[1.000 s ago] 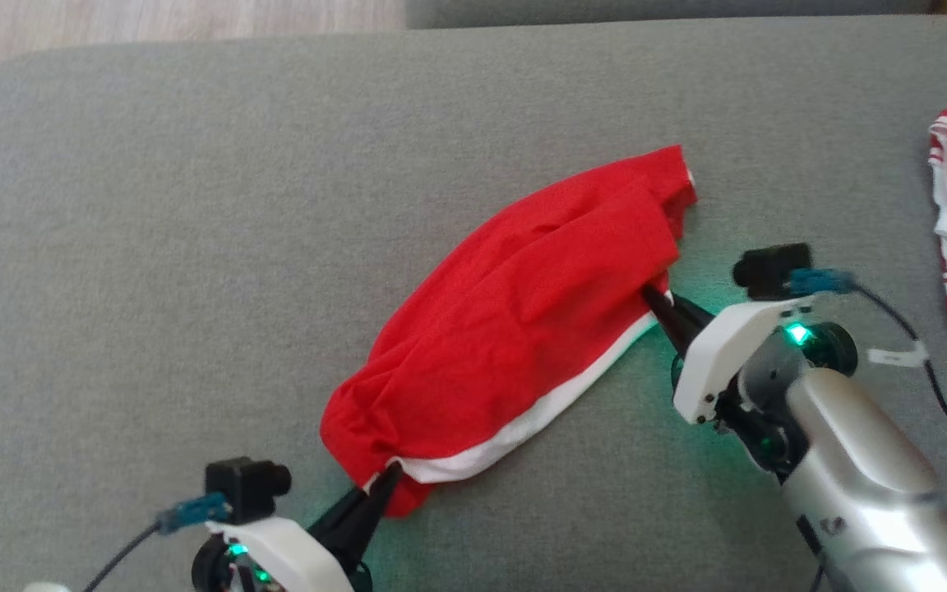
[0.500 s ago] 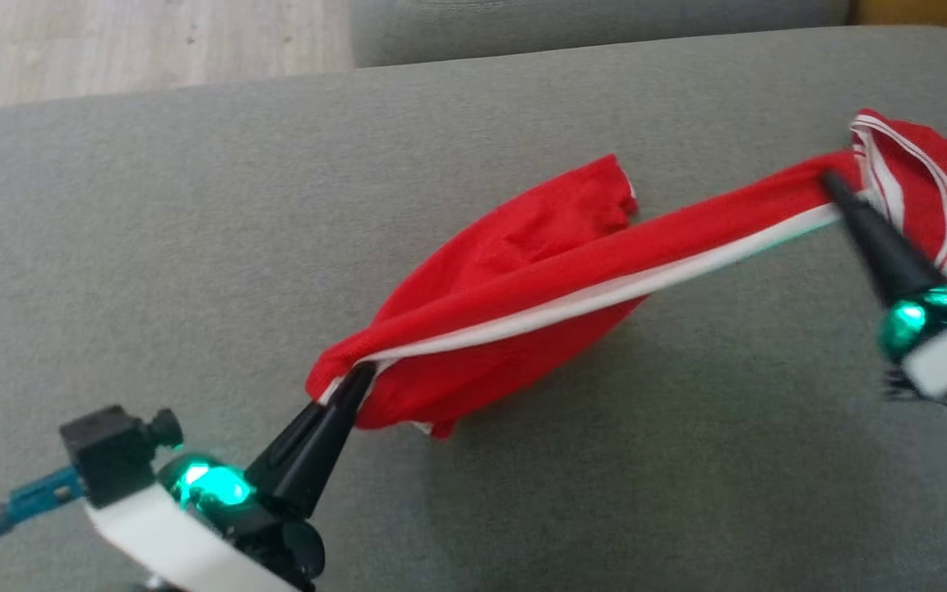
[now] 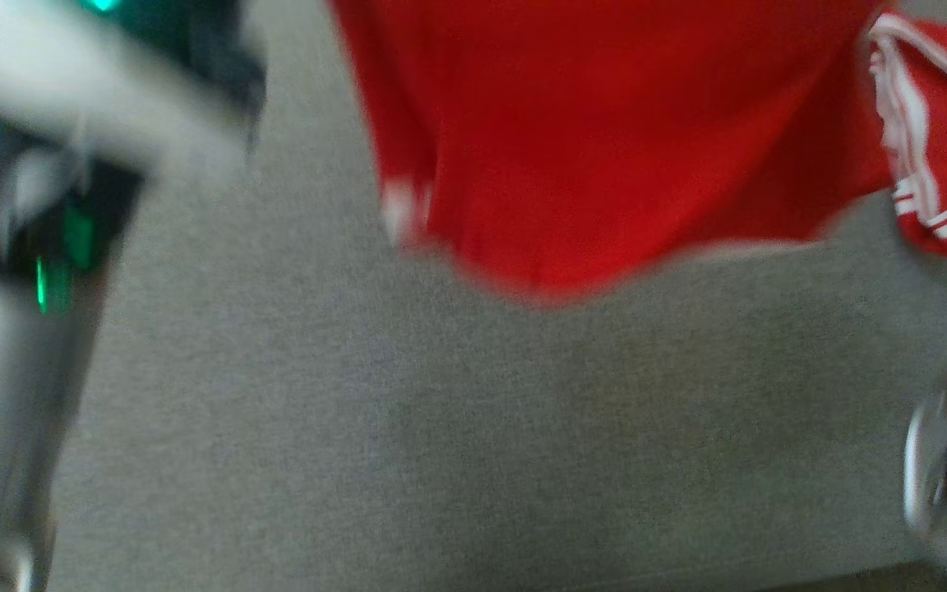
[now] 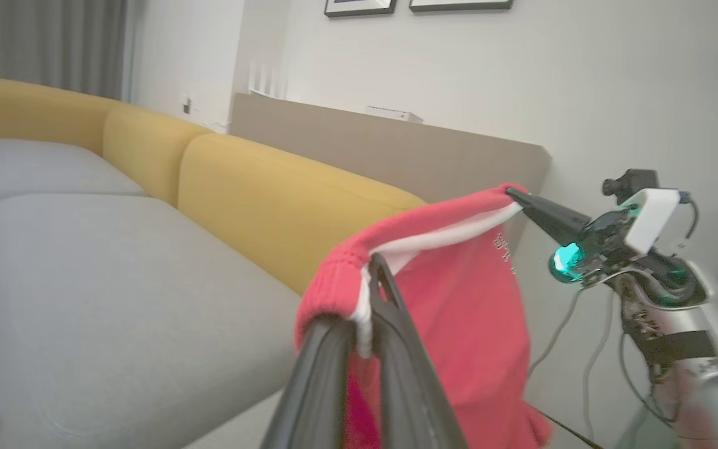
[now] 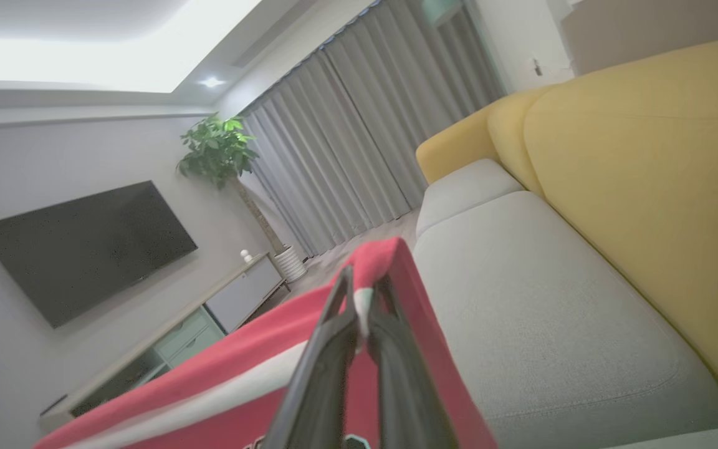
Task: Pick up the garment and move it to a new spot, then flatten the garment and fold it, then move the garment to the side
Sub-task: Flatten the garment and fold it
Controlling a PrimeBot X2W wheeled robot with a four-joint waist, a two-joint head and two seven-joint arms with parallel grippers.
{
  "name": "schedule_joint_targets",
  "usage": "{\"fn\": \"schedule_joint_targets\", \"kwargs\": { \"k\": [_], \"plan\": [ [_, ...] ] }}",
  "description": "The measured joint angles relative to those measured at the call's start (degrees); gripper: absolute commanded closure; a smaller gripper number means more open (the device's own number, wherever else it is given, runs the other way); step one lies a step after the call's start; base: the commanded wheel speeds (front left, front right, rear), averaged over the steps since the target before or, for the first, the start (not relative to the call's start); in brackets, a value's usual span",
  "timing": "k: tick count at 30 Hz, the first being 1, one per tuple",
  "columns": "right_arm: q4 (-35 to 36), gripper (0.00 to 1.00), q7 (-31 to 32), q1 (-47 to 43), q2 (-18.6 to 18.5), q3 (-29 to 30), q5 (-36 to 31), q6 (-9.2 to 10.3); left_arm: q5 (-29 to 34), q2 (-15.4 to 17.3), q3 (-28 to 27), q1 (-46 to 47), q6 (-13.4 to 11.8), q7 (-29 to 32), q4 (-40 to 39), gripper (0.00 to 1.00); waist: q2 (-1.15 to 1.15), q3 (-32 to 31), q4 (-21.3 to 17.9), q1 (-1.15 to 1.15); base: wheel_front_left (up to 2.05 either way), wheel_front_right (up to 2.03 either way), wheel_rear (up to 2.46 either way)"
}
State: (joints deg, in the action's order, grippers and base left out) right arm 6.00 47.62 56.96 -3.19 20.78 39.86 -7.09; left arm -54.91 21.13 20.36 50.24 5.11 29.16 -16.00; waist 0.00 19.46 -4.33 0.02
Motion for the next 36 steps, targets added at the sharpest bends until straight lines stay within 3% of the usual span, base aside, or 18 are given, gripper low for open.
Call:
{"fn": "schedule_joint_targets", "kwargs": {
  "k": [3, 7, 10, 13, 16, 22, 28, 32, 36],
  "plan": [
    [-12.3, 1.00, -7.0, 12.1, 0.0, -0.4, -5.5, 0.00, 5.1, -4.8, 1.0, 13.5, 0.4, -3.4, 12.7, 1.00, 0.00, 3.8, -0.2, 0.01, 0.00, 0.00, 0.00],
    [-28.9, 1.00, -20.2, 23.5, 0.0, -0.3, -7.7, 0.00, 16.0, -9.3, 1.6, 27.4, 0.9, -17.1, 28.8, 1.00, 0.00, 8.6, -0.5, 0.02, 0.00, 0.00, 0.00],
    [-40.2, 1.00, -29.0, 31.0, 0.1, -1.6, -5.6, 0.00, 20.7, -11.3, 1.7, 34.8, 1.0, -26.7, 39.0, 1.00, 0.00, 11.5, -0.9, 0.01, 0.00, 0.00, 0.00],
    [-46.3, 1.00, -35.3, 34.7, 0.0, -6.6, -2.5, 0.00, 20.8, -11.7, 2.2, 37.7, 1.6, -31.9, 46.0, 1.00, 0.00, 13.7, -1.7, 0.00, 0.00, 0.00, 0.00],
    [-48.2, 1.00, -38.0, 33.5, 0.0, -10.3, -0.5, 0.00, 20.8, -11.5, 4.2, 36.4, 2.0, -34.5, 49.2, 1.00, 0.00, 14.3, -2.3, 0.01, 0.00, 0.00, 0.00],
    [-44.1, 1.00, -41.5, 15.5, -0.2, -16.2, 4.5, 0.00, 14.2, -8.7, 14.9, 23.1, 2.3, -39.3, 46.5, 1.00, 0.00, 12.0, -2.8, -0.03, 0.00, 0.00, 0.00],
    [-34.0, 1.00, -40.4, -12.4, -0.2, -16.8, 4.4, 0.00, 6.1, -0.1, 22.7, 2.6, 2.5, -40.8, 37.6, 1.00, 0.00, 6.9, -2.6, -0.03, 0.00, 0.00, 0.00],
    [-23.4, 1.00, -36.4, -31.9, 0.2, -15.6, 3.9, 0.00, 5.2, 3.5, 26.1, -13.3, 2.0, -41.9, 30.2, 1.00, 0.00, 2.3, -2.0, -0.05, 0.00, 0.00, 0.00],
    [-7.9, 1.00, -30.5, -49.0, 0.7, -12.0, 5.6, 0.00, 2.9, 5.4, 27.2, -27.0, -2.1, -42.4, 19.2, 1.00, 0.00, -1.7, -1.0, -0.05, 0.00, 0.00, 0.00]
  ]
}}
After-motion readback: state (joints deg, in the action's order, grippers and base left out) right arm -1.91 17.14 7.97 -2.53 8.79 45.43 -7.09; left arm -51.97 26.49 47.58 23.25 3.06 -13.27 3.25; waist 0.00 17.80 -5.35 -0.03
